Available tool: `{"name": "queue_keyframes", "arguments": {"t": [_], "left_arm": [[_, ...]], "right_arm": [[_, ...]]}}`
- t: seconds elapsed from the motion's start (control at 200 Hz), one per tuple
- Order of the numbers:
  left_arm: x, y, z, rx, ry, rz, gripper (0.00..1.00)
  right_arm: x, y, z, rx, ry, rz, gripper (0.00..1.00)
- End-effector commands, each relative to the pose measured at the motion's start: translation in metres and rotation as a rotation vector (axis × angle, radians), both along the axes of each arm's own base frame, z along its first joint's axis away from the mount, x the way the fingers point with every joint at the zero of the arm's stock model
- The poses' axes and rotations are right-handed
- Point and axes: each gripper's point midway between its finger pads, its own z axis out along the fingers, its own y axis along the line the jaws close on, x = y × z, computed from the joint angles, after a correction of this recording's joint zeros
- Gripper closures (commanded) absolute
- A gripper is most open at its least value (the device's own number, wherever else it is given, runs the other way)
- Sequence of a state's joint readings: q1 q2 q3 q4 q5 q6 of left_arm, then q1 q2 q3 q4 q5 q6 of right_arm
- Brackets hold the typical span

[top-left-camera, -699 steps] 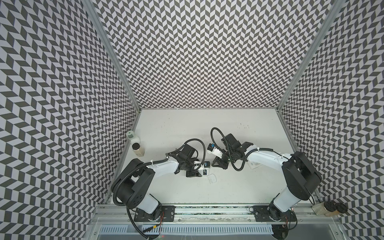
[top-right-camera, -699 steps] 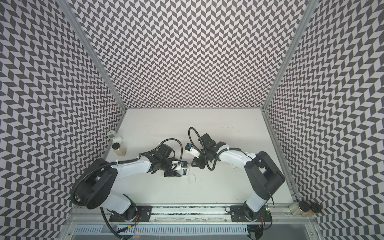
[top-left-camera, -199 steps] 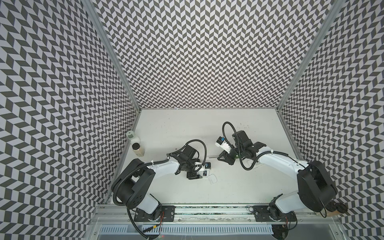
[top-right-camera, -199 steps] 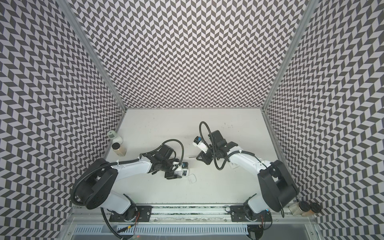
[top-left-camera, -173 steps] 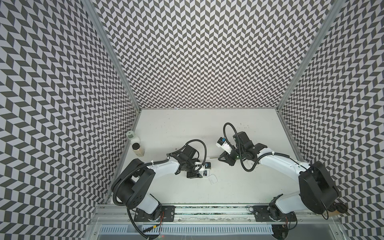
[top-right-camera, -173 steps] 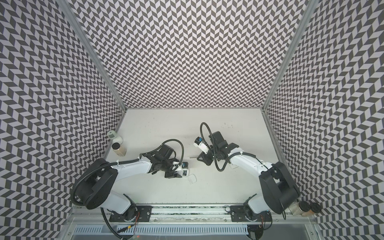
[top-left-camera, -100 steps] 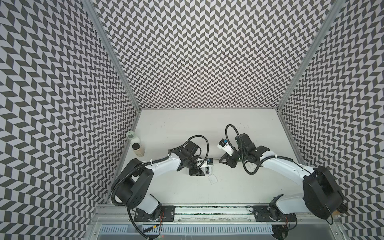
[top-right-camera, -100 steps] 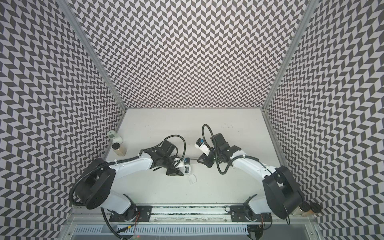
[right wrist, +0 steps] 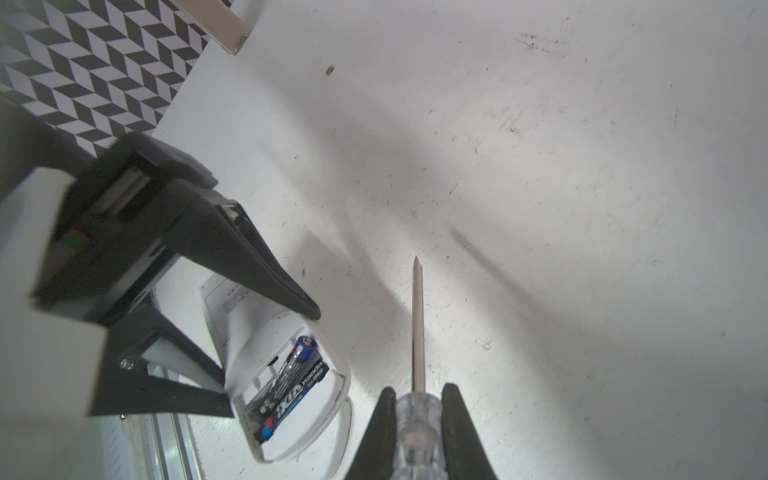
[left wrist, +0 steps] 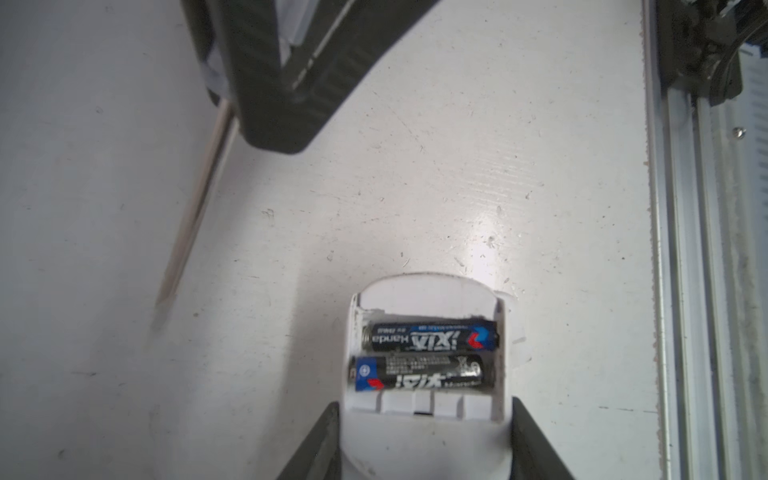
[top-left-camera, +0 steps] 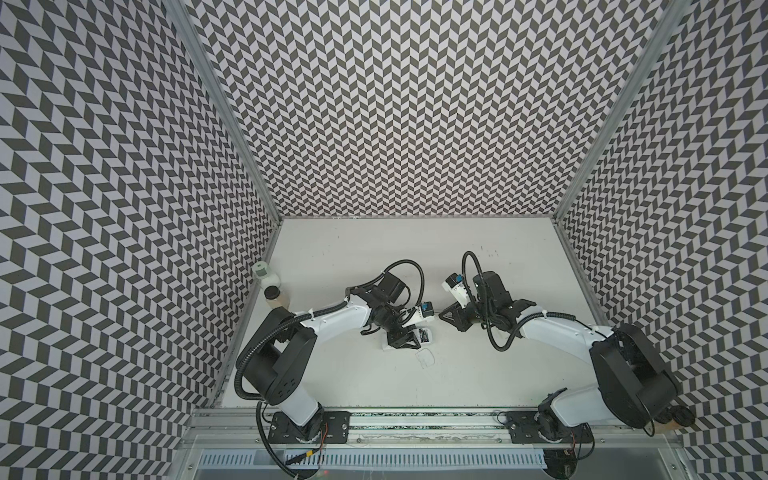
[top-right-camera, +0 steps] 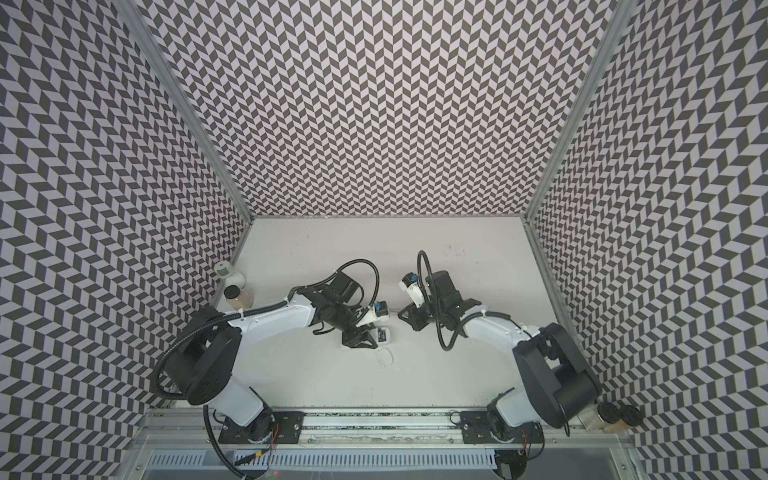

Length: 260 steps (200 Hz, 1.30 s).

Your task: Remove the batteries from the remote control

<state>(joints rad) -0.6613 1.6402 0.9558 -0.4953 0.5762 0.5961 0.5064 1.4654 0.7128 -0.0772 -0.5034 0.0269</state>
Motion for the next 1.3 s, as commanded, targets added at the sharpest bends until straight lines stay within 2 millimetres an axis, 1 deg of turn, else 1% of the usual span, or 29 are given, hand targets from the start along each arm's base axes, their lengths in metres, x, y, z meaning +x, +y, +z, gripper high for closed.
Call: {"name": "queue_keyframes", "arguments": {"t": [0.0,0.075,0.125,0.195,0.24,0.325,0.391,0.441,0.531,0.611,0.701,0.731,0.771,0.821,0.901,0.951,0.976,1.041,1.056,1.076,1.121,1.141,1.172,1.202,1.227,1.247,1.267,1.297], "left_arm": [[0.007,-0.01,0.005,-0.054,0.133,0.057,1.0],[0.012,-0.014,0.003,-0.049,0.219,0.085,1.0],[0.011,-0.016,0.004,-0.058,0.28,0.089,1.0],[0.011,-0.019,0.005,-0.067,0.331,0.1,1.0],[0.011,-0.019,0.003,-0.066,0.358,0.108,1.0],[0.007,-0.021,-0.005,-0.041,0.45,0.121,1.0],[0.007,-0.024,-0.008,-0.032,0.532,0.136,1.0],[0.008,-0.024,-0.01,-0.028,0.562,0.144,1.0],[0.011,-0.024,-0.01,-0.026,0.548,0.152,1.0],[0.007,-0.027,-0.002,-0.058,0.582,0.141,1.0],[0.009,-0.029,0.007,-0.098,0.607,0.142,1.0],[0.013,-0.029,0.008,-0.09,0.587,0.153,1.0],[0.021,-0.028,0.007,-0.059,0.518,0.166,1.0],[0.035,-0.025,0.005,-0.025,0.44,0.224,1.0],[0.051,-0.017,0.002,-0.008,0.387,0.326,1.0],[0.048,-0.021,0.012,-0.043,0.395,0.306,1.0],[0.046,-0.021,0.014,-0.053,0.402,0.307,1.0],[0.045,-0.018,-0.001,-0.024,0.426,0.358,1.0],[0.044,-0.019,-0.001,-0.024,0.444,0.365,1.0],[0.039,-0.022,0.004,-0.04,0.475,0.351,1.0],[0.025,-0.034,0.024,-0.112,0.548,0.284,1.0],[0.022,-0.037,0.026,-0.115,0.546,0.266,1.0],[0.017,-0.039,0.02,-0.091,0.523,0.242,1.0],[0.017,-0.035,0.003,-0.046,0.504,0.256,1.0],[0.02,-0.029,-0.014,-0.003,0.507,0.311,1.0],[0.02,-0.025,-0.022,0.019,0.527,0.343,1.0],[0.019,-0.024,-0.022,0.018,0.552,0.346,1.0],[0.017,-0.027,-0.012,-0.018,0.59,0.325,1.0]], "right_arm": [[0.018,0.0,0.01,0.043,-0.058,-0.033,1.0],[0.021,-0.003,0.011,0.042,-0.064,-0.029,1.0],[0.02,-0.002,0.01,0.046,-0.058,-0.017,1.0],[0.017,0.0,0.003,0.037,-0.035,0.012,1.0],[0.017,0.0,-0.001,0.034,-0.023,0.011,1.0],[0.019,0.002,-0.002,0.039,-0.022,0.014,1.0],[0.021,0.002,-0.006,0.032,-0.016,0.01,1.0],[0.022,0.001,-0.008,0.026,-0.015,0.006,1.0],[0.024,0.002,-0.012,0.016,-0.002,0.006,1.0],[0.025,0.002,-0.01,0.017,-0.003,0.003,1.0],[0.028,0.002,-0.01,0.009,-0.008,0.001,1.0],[0.029,0.002,-0.011,0.002,-0.003,0.0,1.0],[0.03,0.002,-0.01,-0.001,-0.005,0.001,1.0],[0.03,0.003,-0.006,0.005,-0.009,-0.003,1.0],[0.031,0.003,-0.004,0.013,-0.019,-0.01,1.0],[0.03,0.003,-0.006,0.009,-0.008,-0.007,1.0],[0.029,0.003,-0.007,0.008,-0.005,-0.006,1.0],[0.027,0.002,-0.01,0.007,0.004,-0.009,1.0],[0.027,0.002,-0.011,0.007,0.004,-0.009,1.0],[0.026,0.002,-0.012,0.004,0.006,-0.008,1.0],[0.025,0.001,-0.013,0.0,0.007,-0.007,1.0],[0.025,0.0,-0.014,-0.002,0.009,-0.008,1.0],[0.025,0.0,-0.014,-0.006,0.011,-0.009,1.0],[0.025,0.0,-0.014,-0.009,0.01,-0.01,1.0],[0.025,-0.001,-0.015,-0.011,0.01,-0.012,1.0],[0.026,0.0,-0.014,-0.012,0.009,-0.011,1.0],[0.026,-0.001,-0.015,-0.014,0.012,-0.011,1.0],[0.026,0.0,-0.013,-0.012,0.011,-0.008,1.0]]}}
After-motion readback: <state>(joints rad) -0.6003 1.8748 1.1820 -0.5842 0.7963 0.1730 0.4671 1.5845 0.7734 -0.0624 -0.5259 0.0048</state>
